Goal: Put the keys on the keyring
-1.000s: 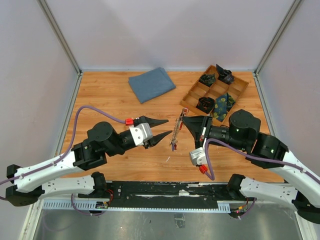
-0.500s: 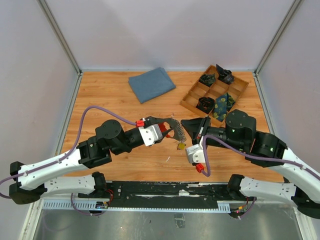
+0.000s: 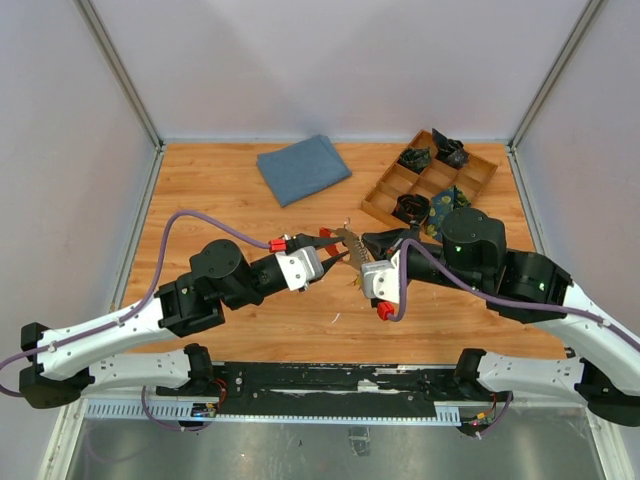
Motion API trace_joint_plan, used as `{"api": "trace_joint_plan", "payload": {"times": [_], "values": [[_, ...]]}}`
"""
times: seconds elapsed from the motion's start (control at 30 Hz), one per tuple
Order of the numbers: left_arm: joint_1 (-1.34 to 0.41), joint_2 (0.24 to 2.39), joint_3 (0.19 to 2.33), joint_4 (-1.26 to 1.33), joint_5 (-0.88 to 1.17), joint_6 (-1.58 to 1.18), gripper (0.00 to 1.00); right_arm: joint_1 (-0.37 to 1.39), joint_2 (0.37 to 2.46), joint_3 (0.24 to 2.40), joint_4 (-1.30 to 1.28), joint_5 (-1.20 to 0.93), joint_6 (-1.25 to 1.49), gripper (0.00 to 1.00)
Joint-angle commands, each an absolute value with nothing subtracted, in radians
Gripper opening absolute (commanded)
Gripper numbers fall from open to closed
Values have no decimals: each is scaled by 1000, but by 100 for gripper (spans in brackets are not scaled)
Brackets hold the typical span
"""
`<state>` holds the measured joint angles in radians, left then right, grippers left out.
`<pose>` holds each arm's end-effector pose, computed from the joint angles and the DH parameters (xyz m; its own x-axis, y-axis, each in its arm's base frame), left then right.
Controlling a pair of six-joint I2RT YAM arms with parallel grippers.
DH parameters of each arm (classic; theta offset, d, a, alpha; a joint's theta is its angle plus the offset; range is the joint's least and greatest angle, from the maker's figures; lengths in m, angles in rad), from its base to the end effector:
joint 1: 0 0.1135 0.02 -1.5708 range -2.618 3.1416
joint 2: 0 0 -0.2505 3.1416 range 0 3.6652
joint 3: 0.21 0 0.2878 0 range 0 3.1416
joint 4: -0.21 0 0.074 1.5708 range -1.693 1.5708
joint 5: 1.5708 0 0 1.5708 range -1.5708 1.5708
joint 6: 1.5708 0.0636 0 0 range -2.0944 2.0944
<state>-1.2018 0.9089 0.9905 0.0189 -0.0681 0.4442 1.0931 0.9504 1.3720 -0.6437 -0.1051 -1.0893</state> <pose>0.1045 -0.2581 0.4076 0.4221 0.0973 -0.9013 0.8026 0.4221 0.4214 0.1047 0.2167 0.4570 0.7775 -0.4153 -0.4722 -0.5205 -0.0037 -0.8538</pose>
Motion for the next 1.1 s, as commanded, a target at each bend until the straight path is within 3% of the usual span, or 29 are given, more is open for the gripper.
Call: {"api": "trace_joint_plan", "payload": {"times": [0.0,0.67,1.07], "values": [[-1208,914,980,85,-96,446,33,1109,950,1428,-659,-134,-989,0],[-1210,963,984,82,-69,457,33,1109,954,1419,-644,-190,-939,0],[-1210,983,994,81,-72,462,14,1116,954,1414,-643,-206,-937,0]]}}
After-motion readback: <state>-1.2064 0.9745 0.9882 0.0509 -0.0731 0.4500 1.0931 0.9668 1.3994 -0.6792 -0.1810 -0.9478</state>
